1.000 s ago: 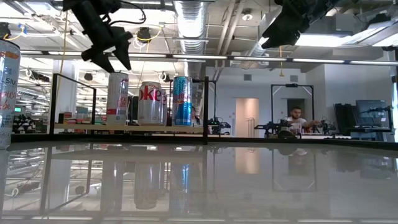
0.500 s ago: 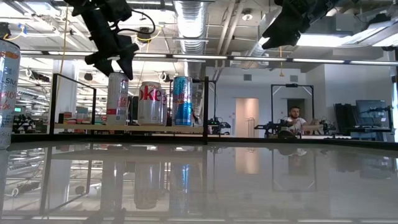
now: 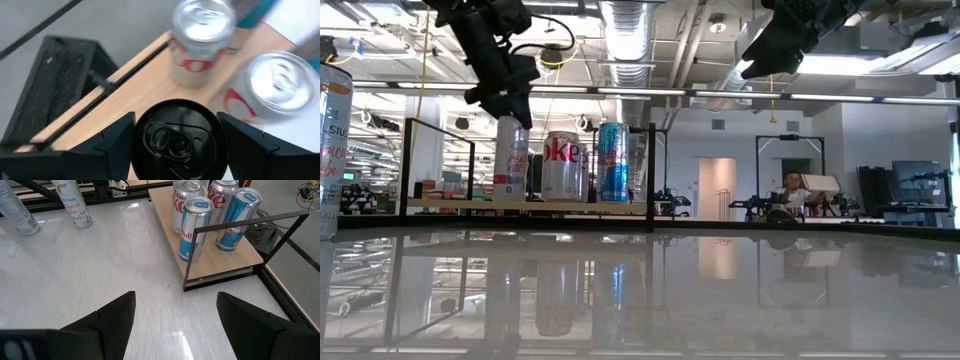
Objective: Place canned beverage on shelf
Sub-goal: Put the bottom center white soda can on the shelf
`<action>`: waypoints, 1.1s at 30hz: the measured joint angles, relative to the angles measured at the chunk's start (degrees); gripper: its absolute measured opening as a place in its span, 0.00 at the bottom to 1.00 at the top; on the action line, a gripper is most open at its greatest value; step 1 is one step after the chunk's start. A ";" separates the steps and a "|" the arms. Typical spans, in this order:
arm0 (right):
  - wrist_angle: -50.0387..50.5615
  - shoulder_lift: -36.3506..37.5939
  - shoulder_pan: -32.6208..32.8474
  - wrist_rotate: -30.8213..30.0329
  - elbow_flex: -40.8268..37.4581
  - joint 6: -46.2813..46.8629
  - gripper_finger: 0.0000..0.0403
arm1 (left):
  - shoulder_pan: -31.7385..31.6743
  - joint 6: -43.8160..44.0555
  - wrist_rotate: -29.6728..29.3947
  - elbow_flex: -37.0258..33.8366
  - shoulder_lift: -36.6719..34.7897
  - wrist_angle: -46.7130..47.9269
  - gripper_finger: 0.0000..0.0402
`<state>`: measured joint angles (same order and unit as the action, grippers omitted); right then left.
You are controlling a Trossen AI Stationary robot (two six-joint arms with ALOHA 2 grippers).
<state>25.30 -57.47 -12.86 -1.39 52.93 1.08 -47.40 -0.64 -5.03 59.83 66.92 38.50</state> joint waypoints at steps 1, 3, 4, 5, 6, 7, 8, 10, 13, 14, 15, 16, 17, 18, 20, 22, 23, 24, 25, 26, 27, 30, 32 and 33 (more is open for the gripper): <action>0.00 0.00 0.02 0.00 0.00 0.00 0.75 | -0.02 -1.70 1.25 0.01 0.00 -0.11 0.58; 0.00 0.00 0.01 0.00 0.00 0.00 0.75 | 0.00 -5.18 2.99 0.00 0.00 -0.48 0.58; 0.00 0.00 0.01 0.00 0.00 0.00 0.75 | 0.00 -7.12 3.57 0.00 0.00 -0.61 0.58; 0.00 0.00 0.00 0.00 0.00 0.00 0.75 | 0.00 -9.15 4.07 0.00 0.00 -0.64 0.58; 0.00 0.00 0.00 0.00 0.00 0.00 0.75 | 0.00 -11.26 4.56 0.00 0.00 -0.67 0.58; 0.00 0.00 0.01 0.00 0.00 0.01 0.75 | 0.00 -13.09 5.05 0.00 0.00 -0.68 0.58; 0.00 0.00 0.02 0.00 0.00 0.25 0.75 | 0.02 -14.90 5.55 0.00 0.00 -0.70 0.58; 0.00 0.00 0.00 0.02 0.00 0.58 0.75 | -0.15 -18.43 7.28 0.00 0.00 -0.69 0.58; 0.00 0.00 0.02 0.02 0.00 0.62 0.75 | -1.11 -22.22 11.47 0.00 0.00 -0.62 0.59; 0.00 0.00 0.02 0.02 0.00 0.75 0.75 | -1.63 -23.35 13.46 0.00 0.02 -0.44 0.59; 0.00 0.00 0.02 0.02 0.00 0.88 0.75 | -2.24 -24.85 15.58 0.00 0.02 -0.14 0.59; 0.00 0.00 0.02 0.02 0.00 1.00 0.75 | -3.01 -26.75 17.71 0.00 0.02 0.31 0.59; 0.00 0.00 0.02 0.02 0.00 1.03 0.75 | -3.93 -28.02 19.66 0.00 0.02 0.76 0.59; 0.02 0.00 0.01 0.02 0.00 1.07 0.75 | -4.96 -28.89 21.35 0.00 0.02 1.29 0.58; 0.07 0.00 0.01 0.02 0.00 1.76 0.75 | -7.24 -31.28 23.71 0.00 0.02 2.42 0.58; 0.23 0.00 0.02 0.02 0.00 1.92 0.75 | -9.12 -32.91 25.03 0.00 0.01 3.27 0.58; 0.31 0.00 0.02 0.02 0.00 1.92 0.75 | -9.90 -33.43 25.75 0.00 0.00 3.49 0.58; 0.40 0.00 0.02 0.02 0.00 1.92 0.75 | -10.59 -34.40 26.53 0.00 0.00 3.90 0.58; 0.44 0.00 0.02 0.02 0.00 1.92 0.75 | -11.18 -35.54 27.40 0.00 0.00 4.34 0.58; 0.42 0.00 0.02 0.02 0.00 1.95 0.75 | -11.58 -36.54 28.22 0.02 0.00 4.78 0.58; 0.43 0.00 0.02 0.02 0.00 1.95 0.75 | -11.84 -37.51 29.02 0.02 0.00 5.27 0.58; 0.42 0.00 0.02 0.02 0.00 1.99 0.75 | -11.88 -40.00 30.53 0.03 -0.01 6.21 0.58; 0.42 0.00 0.02 0.02 0.00 2.10 0.75 | -11.63 -40.80 30.50 0.07 -0.04 6.66 0.58; 0.42 0.00 0.02 0.02 0.00 2.10 0.75 | -11.55 -41.03 30.26 0.07 -0.04 6.87 0.58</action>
<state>25.71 -57.47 -12.84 -1.37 52.93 3.18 -58.95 -41.67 25.23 59.90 66.87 45.38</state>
